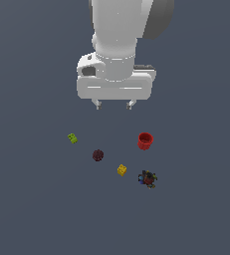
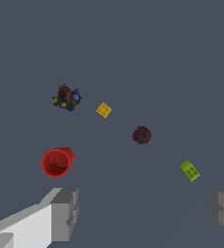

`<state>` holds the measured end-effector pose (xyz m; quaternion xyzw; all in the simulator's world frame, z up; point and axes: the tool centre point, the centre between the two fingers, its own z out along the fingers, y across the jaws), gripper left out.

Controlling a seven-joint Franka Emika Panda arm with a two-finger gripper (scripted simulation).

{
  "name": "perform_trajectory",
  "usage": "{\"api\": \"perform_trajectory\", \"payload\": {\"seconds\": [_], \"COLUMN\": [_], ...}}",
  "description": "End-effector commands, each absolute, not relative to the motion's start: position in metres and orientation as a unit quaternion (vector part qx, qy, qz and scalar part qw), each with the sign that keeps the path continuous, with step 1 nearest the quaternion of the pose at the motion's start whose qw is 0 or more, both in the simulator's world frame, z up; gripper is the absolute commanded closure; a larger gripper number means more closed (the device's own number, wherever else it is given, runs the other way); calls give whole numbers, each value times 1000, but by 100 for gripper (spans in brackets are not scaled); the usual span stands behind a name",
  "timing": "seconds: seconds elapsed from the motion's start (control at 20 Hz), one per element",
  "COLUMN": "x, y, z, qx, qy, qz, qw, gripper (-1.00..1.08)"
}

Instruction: Pick up a designated object from a clutter of objects.

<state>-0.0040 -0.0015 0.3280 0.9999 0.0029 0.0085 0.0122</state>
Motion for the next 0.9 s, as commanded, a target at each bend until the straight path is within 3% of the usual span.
{"api": "perform_trajectory", "payload": {"seconds": [0.0,0.45,0.85], "x": [-4,-7,-3], "y": [-2,-29,-27], "z": [328,327,321], "qx": [1000,1000,1000], "qy": [3,-8,-17], "qz": [8,0,1], "qw": [12,12,11], "gripper": [-92,-92,-92]}}
